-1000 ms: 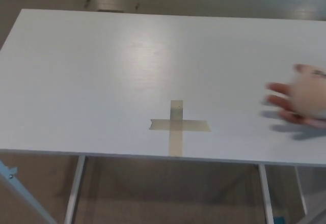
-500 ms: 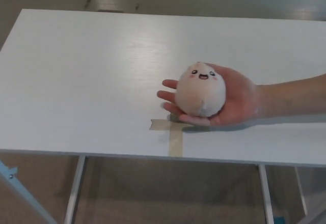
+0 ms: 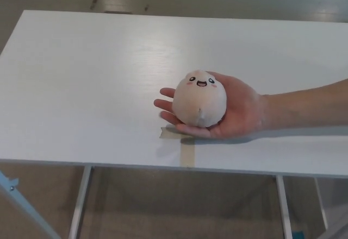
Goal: Use the left hand to take the pink dumpling toy on a person's hand and put it on the desk.
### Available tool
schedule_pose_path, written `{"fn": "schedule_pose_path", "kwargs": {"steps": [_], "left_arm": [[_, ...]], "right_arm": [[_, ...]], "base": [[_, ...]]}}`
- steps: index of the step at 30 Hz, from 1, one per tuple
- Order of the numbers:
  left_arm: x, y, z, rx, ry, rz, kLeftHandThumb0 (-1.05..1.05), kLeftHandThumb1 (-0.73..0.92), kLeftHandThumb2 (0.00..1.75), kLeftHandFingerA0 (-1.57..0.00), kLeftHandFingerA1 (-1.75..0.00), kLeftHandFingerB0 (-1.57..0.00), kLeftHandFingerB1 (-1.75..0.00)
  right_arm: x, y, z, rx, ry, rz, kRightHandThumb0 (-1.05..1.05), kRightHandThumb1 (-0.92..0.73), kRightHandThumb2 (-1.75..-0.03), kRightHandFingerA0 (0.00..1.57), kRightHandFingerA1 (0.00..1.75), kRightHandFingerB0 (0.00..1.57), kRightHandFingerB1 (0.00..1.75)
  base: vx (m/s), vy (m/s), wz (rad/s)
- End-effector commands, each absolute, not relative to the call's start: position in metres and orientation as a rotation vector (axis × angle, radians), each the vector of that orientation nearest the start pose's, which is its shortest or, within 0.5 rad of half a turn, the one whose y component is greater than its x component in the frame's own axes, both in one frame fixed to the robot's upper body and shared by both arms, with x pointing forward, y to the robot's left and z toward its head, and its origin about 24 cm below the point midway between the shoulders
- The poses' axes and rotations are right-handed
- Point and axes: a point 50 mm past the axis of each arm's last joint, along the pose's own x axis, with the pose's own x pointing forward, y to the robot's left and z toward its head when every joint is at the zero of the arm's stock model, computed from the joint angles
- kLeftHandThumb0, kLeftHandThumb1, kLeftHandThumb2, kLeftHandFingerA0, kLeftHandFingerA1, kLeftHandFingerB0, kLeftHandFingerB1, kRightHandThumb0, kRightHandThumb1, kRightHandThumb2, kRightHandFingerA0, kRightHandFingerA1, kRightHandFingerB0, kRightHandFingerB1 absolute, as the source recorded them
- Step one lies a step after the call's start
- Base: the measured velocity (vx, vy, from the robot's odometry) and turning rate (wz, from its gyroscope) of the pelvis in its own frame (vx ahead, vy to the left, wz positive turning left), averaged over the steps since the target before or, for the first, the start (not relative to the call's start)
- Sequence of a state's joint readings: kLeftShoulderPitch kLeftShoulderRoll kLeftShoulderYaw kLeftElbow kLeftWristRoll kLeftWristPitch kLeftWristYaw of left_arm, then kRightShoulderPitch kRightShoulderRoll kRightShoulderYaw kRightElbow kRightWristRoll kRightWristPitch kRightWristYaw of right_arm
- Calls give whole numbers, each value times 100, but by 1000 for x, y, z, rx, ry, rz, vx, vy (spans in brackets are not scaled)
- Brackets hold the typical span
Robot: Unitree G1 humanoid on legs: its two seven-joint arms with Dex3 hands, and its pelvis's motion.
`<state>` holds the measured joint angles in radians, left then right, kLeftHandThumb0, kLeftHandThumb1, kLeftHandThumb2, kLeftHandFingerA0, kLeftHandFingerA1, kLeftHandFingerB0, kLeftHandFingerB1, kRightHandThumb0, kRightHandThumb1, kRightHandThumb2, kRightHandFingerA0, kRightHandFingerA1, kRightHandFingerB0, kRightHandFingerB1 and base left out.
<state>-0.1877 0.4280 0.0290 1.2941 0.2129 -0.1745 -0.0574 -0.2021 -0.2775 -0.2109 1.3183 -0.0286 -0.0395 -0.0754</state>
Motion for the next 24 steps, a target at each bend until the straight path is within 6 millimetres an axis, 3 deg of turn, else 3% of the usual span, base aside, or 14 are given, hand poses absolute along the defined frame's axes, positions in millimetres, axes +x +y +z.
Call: {"fn": "schedule_pose_path", "kwargs": {"steps": [1, 6, 7, 8, 13, 14, 15, 16, 17, 18, 20, 22, 23, 24], "left_arm": [[165, 315, -105, 472, 923, 115, -37, 64, 60, -70, -52, -54, -40], [175, 320, -89, 378, 738, 134, -39, 60, 57, -59, -42, -47, -38], [172, 327, -79, 315, 659, 107, -49, 46, 72, -49, -50, -41, -47], [170, 331, -73, 281, 612, 87, -44, 51, 55, -52, -41, -43, -37], [159, 339, -47, 238, 458, -6, -52, 47, 55, -46, -41, -40, -36], [152, 341, -30, 248, 385, -47, -54, 44, 54, -45, -41, -39, -36], [145, 341, -10, 265, 314, -87, -57, 39, 69, -42, -49, -35, -43], [142, 341, -1, 273, 284, -104, -57, 39, 69, -42, -49, -35, -43], [137, 339, 17, 292, 231, -134, -51, 45, 54, -47, -42, -38, -35], [135, 338, 23, 300, 214, -142, -51, 45, 54, -47, -42, -38, -35], [126, 330, 71, 307, 25, -202, -48, 44, 54, -50, -45, -34, -35], [123, 326, 88, 314, -50, -218, -55, 39, 67, -49, -54, -28, -43], [119, 322, 103, 328, -127, -228, -45, 43, 53, -54, -51, -32, -37], [115, 317, 120, 343, -208, -240, -45, 43, 53, -54, -51, -32, -37]], "right_arm": [[149, -273, -135, -159, 1066, -349, -42, -57, -88, 46, 55, 44, 54], [146, -277, -134, -165, 1070, -358, -41, -57, -89, 48, 56, 48, 56], [146, -277, -134, -173, 1073, -354, -42, -57, -88, 46, 55, 44, 54], [147, -276, -134, -178, 1074, -351, -42, -57, -88, 47, 55, 45, 54], [150, -276, -133, -198, 1071, -343, -40, -57, -89, 50, 57, 48, 56], [150, -276, -133, -204, 1070, -341, -35, -70, -62, 58, 43, 57, 43], [150, -276, -133, -210, 1069, -338, -35, -71, -61, 60, 44, 58, 43], [150, -276, -133, -212, 1068, -336, -35, -71, -61, 60, 44, 58, 43], [150, -275, -133, -218, 1067, -331, -34, -71, -61, 59, 44, 57, 43], [151, -275, -133, -221, 1066, -328, -34, -71, -61, 59, 44, 57, 43], [153, -274, -132, -239, 1060, -318, -34, -71, -61, 62, 44, 57, 43], [154, -274, -132, -239, 1059, -318, -33, -71, -61, 62, 44, 57, 43], [154, -274, -132, -240, 1059, -315, -33, -71, -61, 61, 44, 52, 41], [154, -274, -132, -242, 1060, -312, -33, -71, -61, 61, 44, 52, 41]], "base": [[0, 0, 0], [0, 0, 0], [0, 0, 0], [0, 0, 0], [0, 0, 0], [0, 0, 0], [0, 0, 0], [0, 0, 0], [0, 0, 0], [0, 0, 0], [0, 0, 0], [0, 0, 0], [0, 0, 0], [0, 0, 0]]}}
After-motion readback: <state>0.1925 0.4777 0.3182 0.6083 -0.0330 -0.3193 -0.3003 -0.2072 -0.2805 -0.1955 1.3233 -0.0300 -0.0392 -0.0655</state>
